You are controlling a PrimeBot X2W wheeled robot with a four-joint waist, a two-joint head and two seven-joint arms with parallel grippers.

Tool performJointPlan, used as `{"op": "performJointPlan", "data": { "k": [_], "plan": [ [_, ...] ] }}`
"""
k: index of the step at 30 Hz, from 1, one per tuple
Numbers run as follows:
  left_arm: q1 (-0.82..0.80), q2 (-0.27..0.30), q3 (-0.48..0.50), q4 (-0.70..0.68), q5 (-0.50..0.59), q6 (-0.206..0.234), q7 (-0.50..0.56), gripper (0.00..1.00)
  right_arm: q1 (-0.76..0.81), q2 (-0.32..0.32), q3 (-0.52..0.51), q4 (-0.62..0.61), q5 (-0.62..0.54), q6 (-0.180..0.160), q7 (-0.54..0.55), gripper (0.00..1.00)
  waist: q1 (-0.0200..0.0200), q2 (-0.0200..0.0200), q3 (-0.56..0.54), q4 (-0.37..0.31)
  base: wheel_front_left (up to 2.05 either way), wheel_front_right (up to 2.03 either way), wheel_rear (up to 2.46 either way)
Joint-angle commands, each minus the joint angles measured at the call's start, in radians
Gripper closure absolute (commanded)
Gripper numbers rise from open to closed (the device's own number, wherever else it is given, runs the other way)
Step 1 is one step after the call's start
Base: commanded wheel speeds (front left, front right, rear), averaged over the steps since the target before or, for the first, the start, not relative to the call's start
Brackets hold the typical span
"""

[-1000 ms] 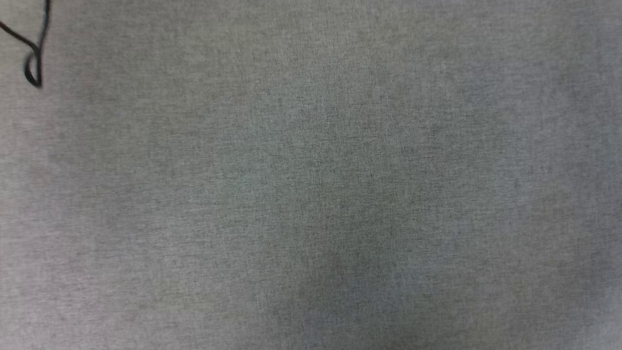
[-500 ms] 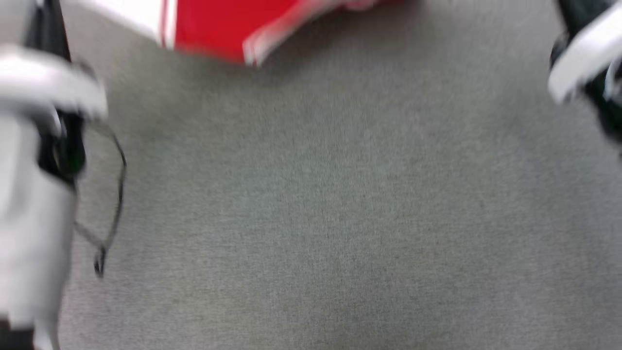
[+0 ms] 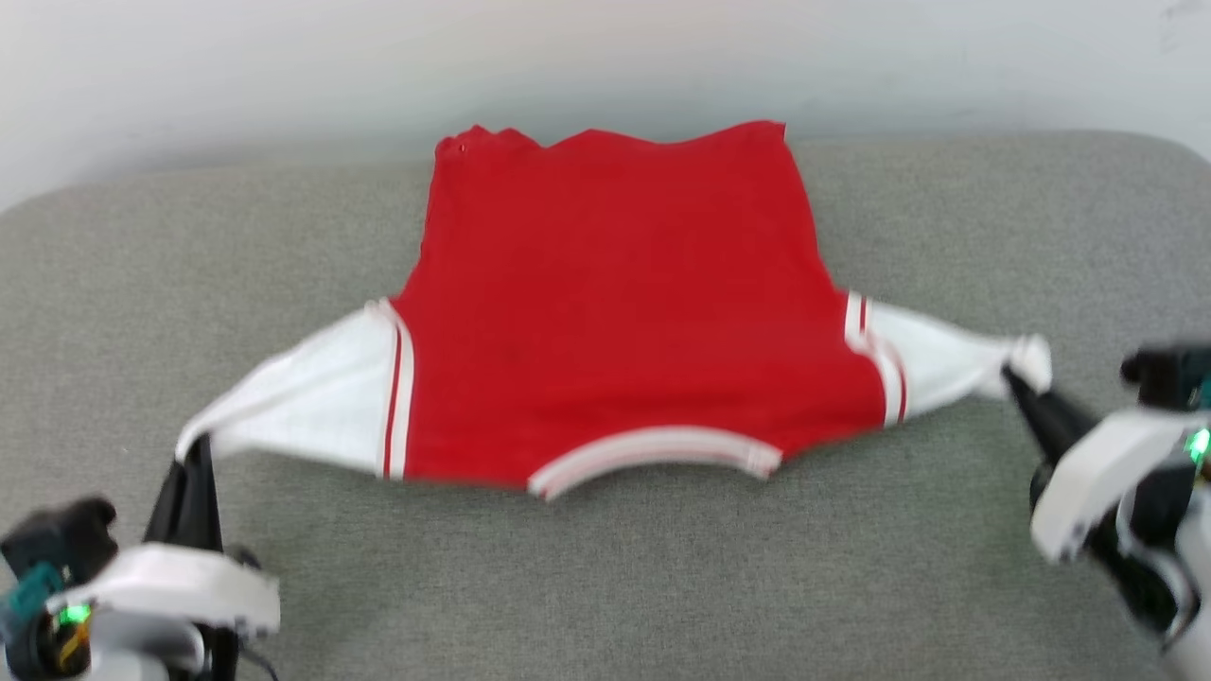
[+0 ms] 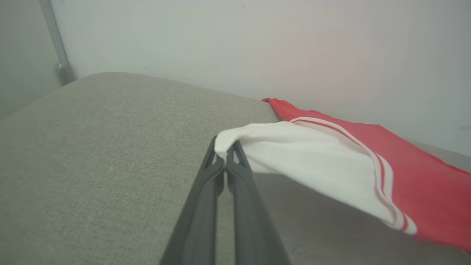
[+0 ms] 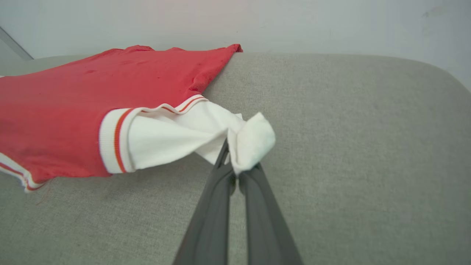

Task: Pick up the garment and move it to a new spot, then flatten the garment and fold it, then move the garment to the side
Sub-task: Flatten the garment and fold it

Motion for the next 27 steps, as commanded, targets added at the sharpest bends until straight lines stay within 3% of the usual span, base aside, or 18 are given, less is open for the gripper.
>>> {"op": "performJointPlan", "data": {
  "k": [1,11,18,19,20,21,27],
  "plan": [
    [0.042,0.001,0.009,-0.018,0.001,0.021,0.003,1.0,0.061,0.008,-0.022,-0.015,-0.018,-0.002,0.013,1.0,0.0004,0.0,-0.028,0.004,0.0,0.0,0.0],
    [0.336,0.009,0.013,-0.134,-0.007,0.124,0.053,1.0,0.502,0.158,-0.269,-0.227,-0.152,-0.002,0.171,1.0,0.0004,0.0,-0.098,0.012,0.0,0.0,0.0],
    [0.385,-0.002,-0.01,-0.193,0.004,0.153,0.075,1.0,0.67,0.252,-0.38,-0.406,-0.259,-0.002,0.34,1.0,0.0004,0.0,-0.082,0.021,0.0,0.0,0.0],
    [0.378,-0.006,-0.014,-0.202,0.005,0.152,0.074,1.0,0.671,0.26,-0.387,-0.428,-0.27,-0.002,0.351,0.76,0.0004,0.0,-0.077,0.022,0.0,0.0,0.0],
    [0.378,-0.006,-0.014,-0.202,0.005,0.152,0.074,1.0,0.671,0.26,-0.387,-0.428,-0.27,-0.002,0.351,0.76,0.0004,0.0,-0.077,0.022,0.0,0.0,0.0],
    [0.367,-0.006,-0.02,-0.21,0.011,0.153,0.074,1.0,0.665,0.267,-0.396,-0.447,-0.28,-0.002,0.356,0.0,0.0004,0.0,-0.071,0.025,0.0,0.0,0.0],
    [0.293,0.003,-0.063,-0.26,0.058,0.158,0.086,1.0,0.543,0.257,-0.437,-0.497,-0.302,-0.001,0.342,0.0,0.0004,0.0,-0.018,0.047,0.0,0.0,0.0]
  ]
}}
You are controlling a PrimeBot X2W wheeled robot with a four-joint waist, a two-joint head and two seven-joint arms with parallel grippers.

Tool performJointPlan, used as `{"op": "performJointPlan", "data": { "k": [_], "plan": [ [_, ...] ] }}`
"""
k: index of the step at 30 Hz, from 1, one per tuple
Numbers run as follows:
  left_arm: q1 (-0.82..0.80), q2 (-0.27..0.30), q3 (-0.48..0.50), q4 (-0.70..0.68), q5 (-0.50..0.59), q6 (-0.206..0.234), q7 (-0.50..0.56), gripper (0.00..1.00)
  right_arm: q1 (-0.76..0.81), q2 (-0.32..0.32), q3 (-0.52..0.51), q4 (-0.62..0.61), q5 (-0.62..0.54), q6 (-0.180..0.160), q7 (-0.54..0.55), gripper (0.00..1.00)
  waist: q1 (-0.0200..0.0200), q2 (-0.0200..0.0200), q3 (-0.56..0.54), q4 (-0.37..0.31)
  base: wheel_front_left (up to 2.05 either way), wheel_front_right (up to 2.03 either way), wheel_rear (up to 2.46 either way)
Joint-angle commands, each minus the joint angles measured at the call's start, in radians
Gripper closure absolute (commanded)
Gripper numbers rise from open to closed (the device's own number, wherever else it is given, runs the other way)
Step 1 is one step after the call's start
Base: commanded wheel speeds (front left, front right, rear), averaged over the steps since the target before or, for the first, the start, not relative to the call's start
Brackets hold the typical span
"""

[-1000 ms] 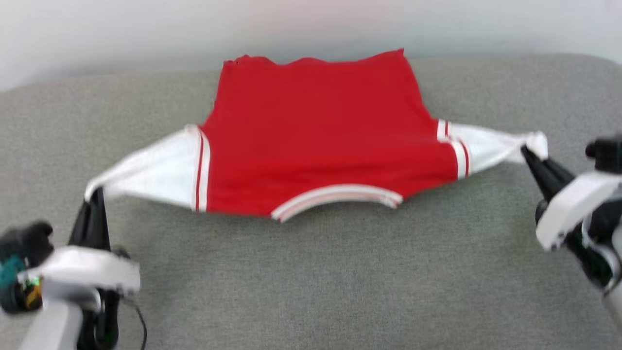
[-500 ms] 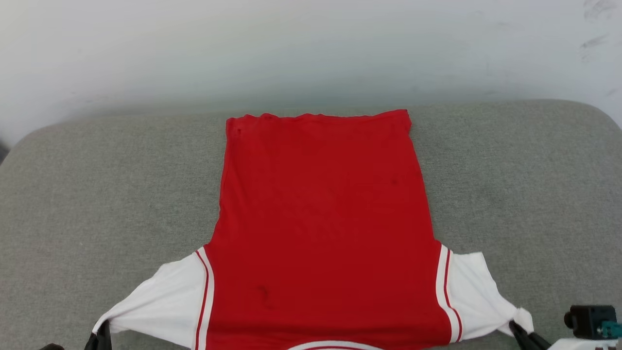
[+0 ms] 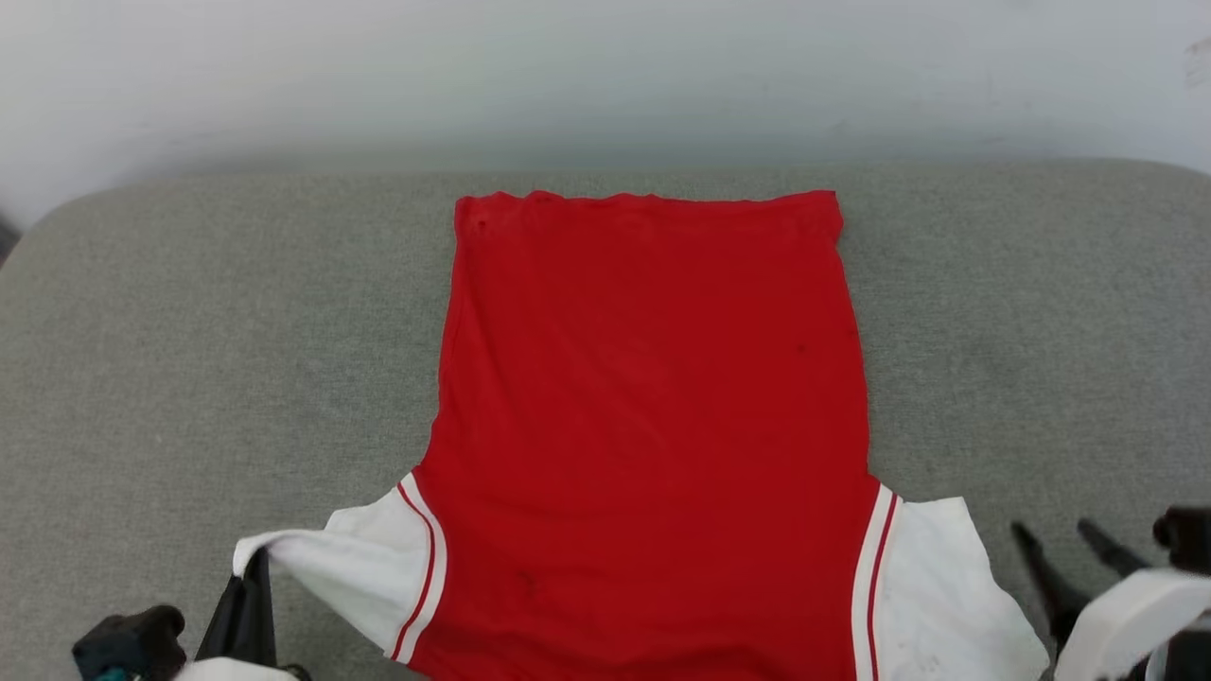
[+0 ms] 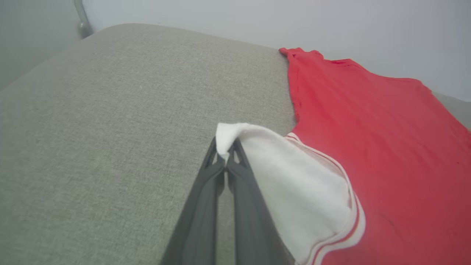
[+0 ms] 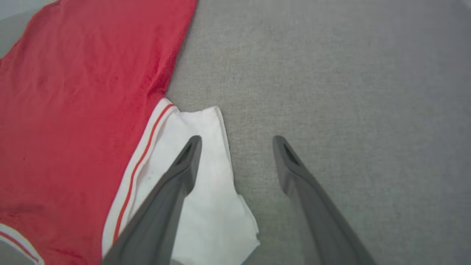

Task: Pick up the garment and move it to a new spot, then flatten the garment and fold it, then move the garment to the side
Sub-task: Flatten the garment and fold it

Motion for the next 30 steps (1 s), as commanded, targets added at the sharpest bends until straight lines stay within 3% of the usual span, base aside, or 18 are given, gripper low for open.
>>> {"op": "performJointPlan", "data": {
  "k": [1,7,15,23,30],
  "plan": [
    [-0.018,-0.001,-0.001,-0.005,0.005,0.004,-0.001,1.0,-0.031,-0.006,-0.004,-0.003,-0.007,0.0,-0.008,0.0,0.0001,0.0,0.024,0.01,0.0,0.0,0.0],
    [-0.127,-0.018,-0.043,-0.06,0.049,-0.006,-0.011,1.0,-0.354,-0.088,0.021,0.083,-0.006,0.0,-0.05,0.0,0.0001,0.0,0.143,0.039,0.0,0.0,0.0],
    [-0.285,-0.073,-0.12,-0.072,0.093,-0.054,-0.044,1.0,-0.788,-0.18,0.072,0.323,0.033,0.0,-0.04,0.0,0.0001,0.0,0.279,0.141,0.0,0.0,0.0],
    [-0.393,-0.12,-0.174,-0.082,0.127,-0.102,-0.075,1.0,-1.116,-0.197,0.098,0.584,0.041,0.0,0.203,0.0,0.0001,0.0,0.381,0.24,0.0,0.0,0.0],
    [-0.45,-0.155,-0.2,-0.072,0.138,-0.136,-0.092,1.0,-1.263,-0.197,0.078,0.741,-0.042,0.0,0.423,0.0,0.0001,0.0,0.454,0.3,0.0,0.0,0.0]
  ]
}}
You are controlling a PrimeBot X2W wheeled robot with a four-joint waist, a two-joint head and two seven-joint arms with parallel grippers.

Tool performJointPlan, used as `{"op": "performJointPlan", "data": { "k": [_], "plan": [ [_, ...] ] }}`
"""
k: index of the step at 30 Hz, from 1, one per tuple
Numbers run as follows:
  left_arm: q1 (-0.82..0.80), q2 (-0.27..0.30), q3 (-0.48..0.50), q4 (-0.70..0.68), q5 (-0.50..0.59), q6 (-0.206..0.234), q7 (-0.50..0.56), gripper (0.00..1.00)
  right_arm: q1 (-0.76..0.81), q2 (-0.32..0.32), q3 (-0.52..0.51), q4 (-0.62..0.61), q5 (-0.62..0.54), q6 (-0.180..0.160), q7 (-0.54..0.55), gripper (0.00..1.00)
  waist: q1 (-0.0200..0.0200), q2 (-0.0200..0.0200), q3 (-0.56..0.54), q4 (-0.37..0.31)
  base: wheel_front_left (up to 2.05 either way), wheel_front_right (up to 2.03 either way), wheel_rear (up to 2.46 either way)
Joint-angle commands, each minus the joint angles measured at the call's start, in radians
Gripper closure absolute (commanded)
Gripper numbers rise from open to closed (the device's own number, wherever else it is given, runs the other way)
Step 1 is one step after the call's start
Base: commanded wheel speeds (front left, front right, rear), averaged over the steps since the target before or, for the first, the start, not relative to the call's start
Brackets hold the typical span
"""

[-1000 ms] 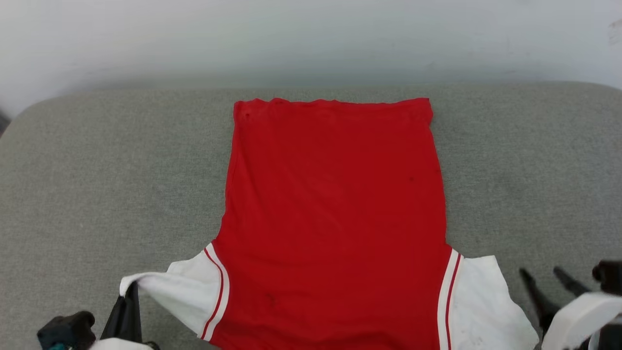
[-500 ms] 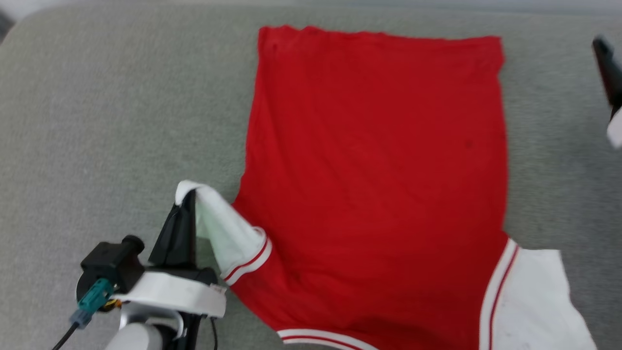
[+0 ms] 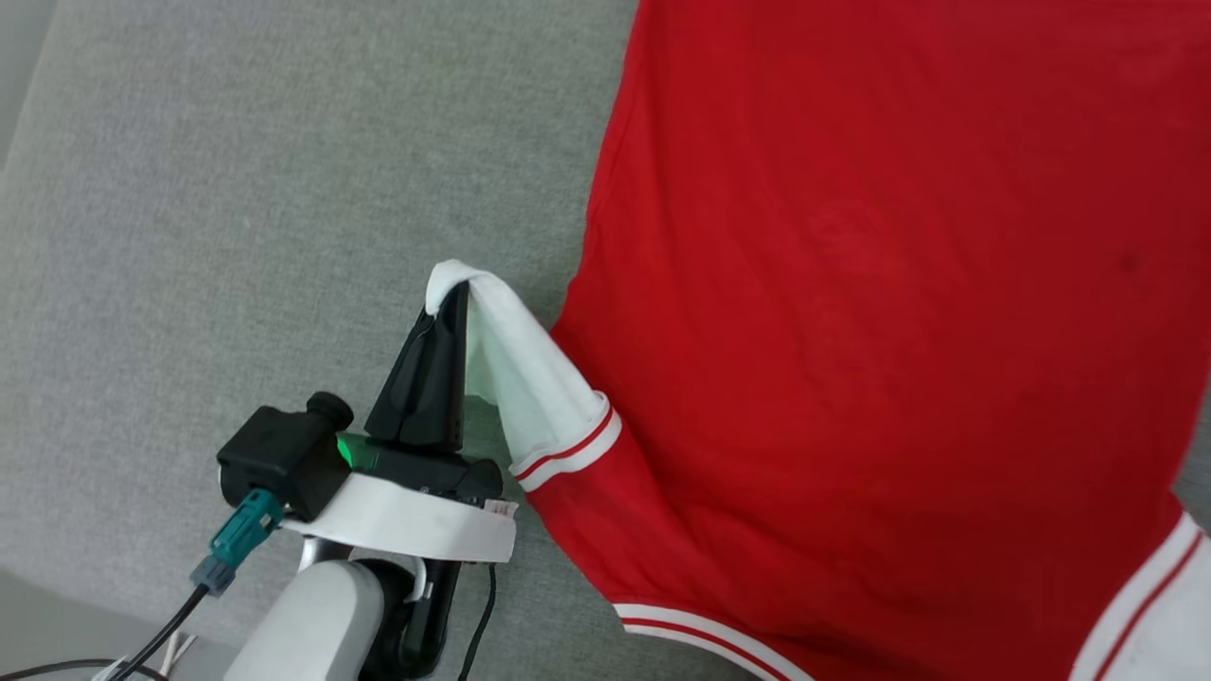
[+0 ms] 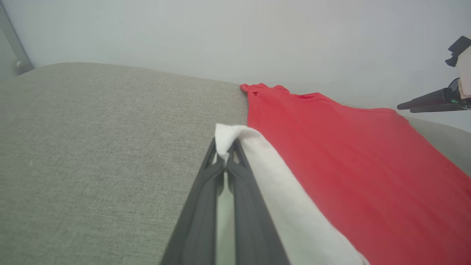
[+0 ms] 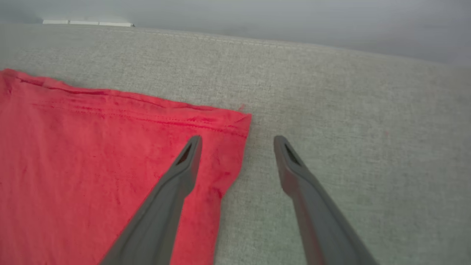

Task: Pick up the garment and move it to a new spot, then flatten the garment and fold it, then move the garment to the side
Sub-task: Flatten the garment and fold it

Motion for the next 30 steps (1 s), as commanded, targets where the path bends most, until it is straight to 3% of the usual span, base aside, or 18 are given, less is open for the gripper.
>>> {"op": "performJointPlan", "data": {
  "k": [1,8,9,10,11,21,26,27,30],
  "plan": [
    [-0.015,-0.004,0.0,0.003,0.003,-0.001,-0.007,1.0,-0.015,0.01,-0.005,0.011,-0.006,0.0,0.009,0.0,-0.0003,0.0,0.035,0.033,0.0,0.0,0.0],
    [-0.044,-0.03,0.004,0.039,0.001,-0.019,-0.017,1.0,0.016,0.065,-0.085,0.14,-0.069,-0.001,0.13,0.03,-0.0003,0.0,0.054,0.041,0.0,0.0,0.0],
    [-0.046,-0.032,0.005,0.045,0.001,-0.021,-0.018,1.0,0.021,0.071,-0.097,0.153,-0.079,-0.001,0.145,0.5,-0.0003,0.0,0.052,0.04,0.0,0.0,0.0],
    [-0.046,-0.034,0.006,0.05,0.002,-0.024,-0.018,1.0,0.026,0.076,-0.108,0.161,-0.089,-0.001,0.158,0.7,-0.0003,0.0,0.05,0.039,0.0,0.0,0.0],
    [-0.046,-0.036,0.006,0.056,0.003,-0.027,-0.017,1.0,0.031,0.08,-0.115,0.169,-0.099,-0.001,0.17,1.0,-0.0003,0.0,0.046,0.038,0.0,0.0,0.0],
    [-0.017,-0.034,0.01,0.094,0.001,-0.035,-0.021,1.0,0.005,0.055,-0.067,0.059,-0.098,-0.001,0.08,1.0,-0.0003,0.0,-0.055,0.004,0.0,0.0,0.0],
    [0.03,-0.007,0.021,0.117,-0.003,-0.016,-0.01,1.0,0.048,0.008,0.042,0.0,-0.062,-0.001,0.059,1.0,-0.0003,0.0,-0.16,-0.044,0.0,0.0,0.0],
    [0.072,0.015,0.031,0.119,-0.005,0.003,0.004,1.0,0.099,-0.034,0.109,-0.053,-0.019,-0.001,0.057,1.0,-0.0003,0.0,-0.232,-0.082,0.0,0.0,0.0],
    [0.116,0.04,0.051,0.117,-0.014,0.023,0.022,1.0,0.175,-0.085,0.165,-0.124,0.03,-0.001,0.063,1.0,-0.0003,0.0,-0.301,-0.121,0.0,0.0,0.0]
  ]
}}
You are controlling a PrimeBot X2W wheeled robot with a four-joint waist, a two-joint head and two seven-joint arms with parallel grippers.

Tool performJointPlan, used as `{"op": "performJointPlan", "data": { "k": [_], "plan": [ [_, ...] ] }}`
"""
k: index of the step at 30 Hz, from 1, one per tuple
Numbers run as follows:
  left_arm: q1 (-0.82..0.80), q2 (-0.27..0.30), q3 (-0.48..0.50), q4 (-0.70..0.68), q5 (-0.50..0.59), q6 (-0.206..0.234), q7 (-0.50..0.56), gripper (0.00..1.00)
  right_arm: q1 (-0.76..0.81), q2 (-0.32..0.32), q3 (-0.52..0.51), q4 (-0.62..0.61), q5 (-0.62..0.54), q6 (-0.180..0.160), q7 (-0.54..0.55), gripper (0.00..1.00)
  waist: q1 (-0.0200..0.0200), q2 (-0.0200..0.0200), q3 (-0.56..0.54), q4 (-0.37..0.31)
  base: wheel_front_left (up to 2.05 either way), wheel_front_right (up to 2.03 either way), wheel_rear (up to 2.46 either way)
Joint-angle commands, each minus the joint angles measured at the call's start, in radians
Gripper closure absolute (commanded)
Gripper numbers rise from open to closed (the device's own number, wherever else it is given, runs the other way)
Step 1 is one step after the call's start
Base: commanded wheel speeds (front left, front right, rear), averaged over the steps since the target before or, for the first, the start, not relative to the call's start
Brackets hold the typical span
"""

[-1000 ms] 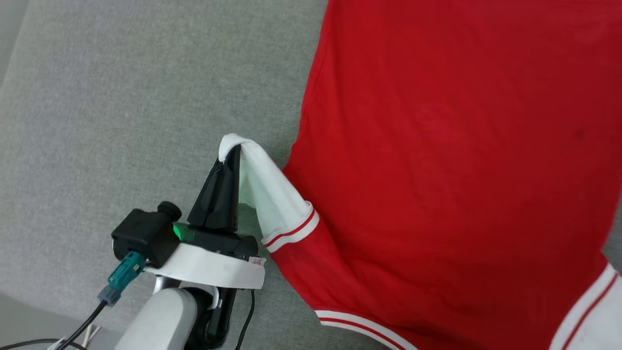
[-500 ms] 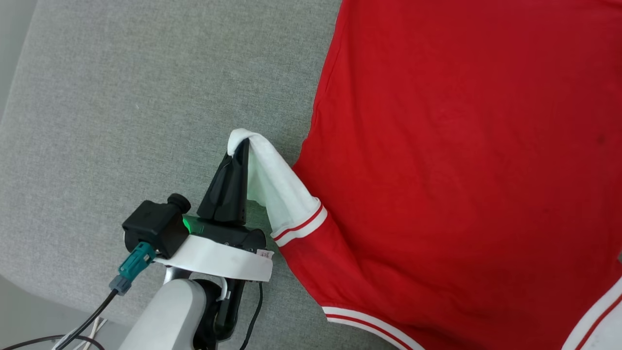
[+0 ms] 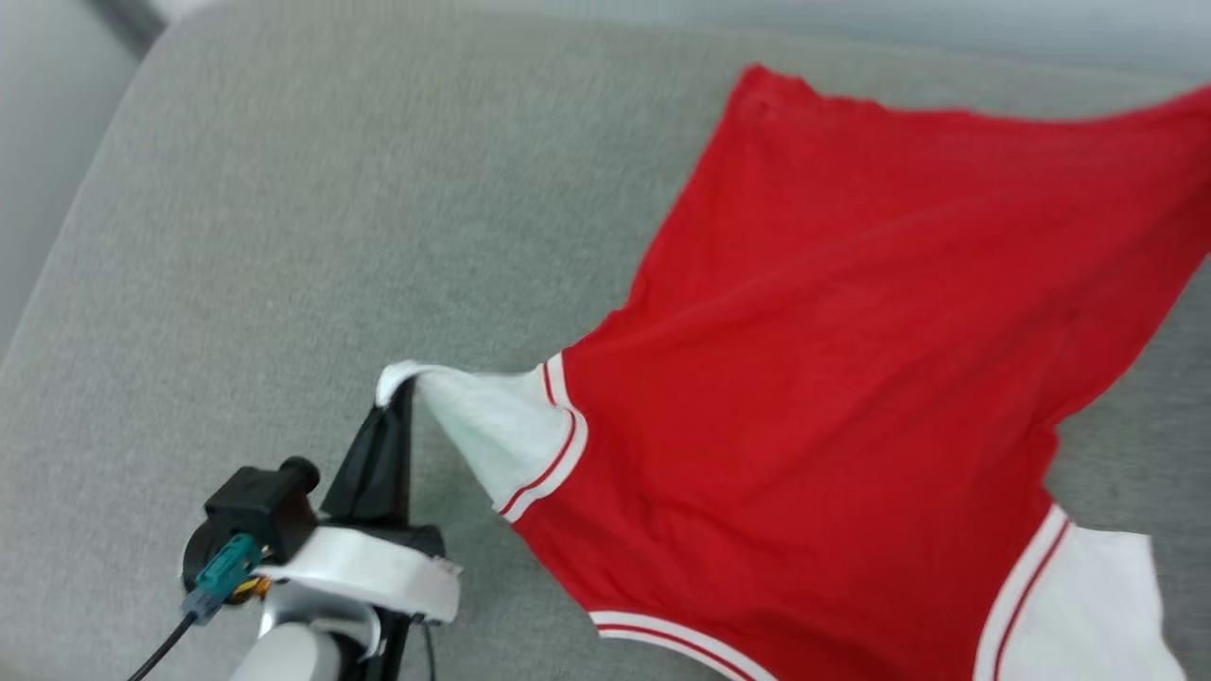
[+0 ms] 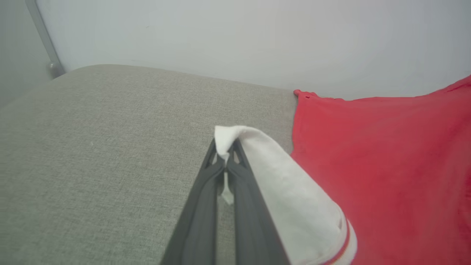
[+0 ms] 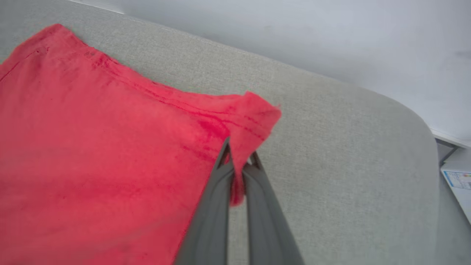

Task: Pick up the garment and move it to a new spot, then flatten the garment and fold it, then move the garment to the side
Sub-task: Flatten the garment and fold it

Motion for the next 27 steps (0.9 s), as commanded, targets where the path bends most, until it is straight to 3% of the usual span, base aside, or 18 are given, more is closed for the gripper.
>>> {"op": "performJointPlan", "data": {
  "k": [1,8,12,18,22,23,24,27],
  "plan": [
    [0.028,0.013,0.011,-0.005,-0.007,0.014,0.008,1.0,0.053,-0.021,0.02,-0.03,0.026,-0.001,0.007,1.0,0.0,0.0,-0.102,-0.078,0.0,0.0,0.0],
    [0.15,0.056,0.069,-0.04,-0.035,0.082,0.045,1.0,0.358,-0.126,0.036,-0.246,0.137,-0.001,0.071,1.0,0.0,0.0,-0.191,-0.18,0.0,0.0,0.0],
    [0.192,0.075,0.094,-0.037,-0.052,0.096,0.054,1.0,0.526,-0.128,-0.009,-0.313,0.158,-0.001,0.105,1.0,0.0,0.0,-0.205,-0.222,0.0,0.0,0.0],
    [0.235,0.096,0.113,-0.018,-0.075,0.101,0.07,1.0,0.845,-0.046,-0.138,-0.352,0.165,-0.001,0.117,1.0,0.0,0.0,-0.217,-0.268,0.0,0.0,0.0],
    [0.242,0.102,0.11,-0.002,-0.081,0.098,0.076,1.0,0.999,0.061,-0.217,-0.37,0.184,-0.001,0.104,1.0,0.0,0.0,-0.218,-0.286,0.0,0.0,0.0],
    [0.243,0.103,0.112,-0.001,-0.081,0.102,0.075,1.0,1.013,0.074,-0.224,-0.376,0.182,-0.001,0.095,0.69,0.0,0.0,-0.216,-0.29,0.0,0.0,0.0],
    [0.241,0.102,0.114,-0.002,-0.082,0.102,0.074,1.0,1.02,0.088,-0.231,-0.387,0.185,-0.001,0.076,0.0,0.0,0.0,-0.214,-0.292,0.0,0.0,0.0],
    [0.232,0.105,0.113,-0.003,-0.082,0.1,0.077,1.0,1.008,0.104,-0.25,-0.409,0.186,-0.001,0.003,0.0,0.0,0.0,-0.204,-0.295,0.0,0.0,0.0]
  ]
}}
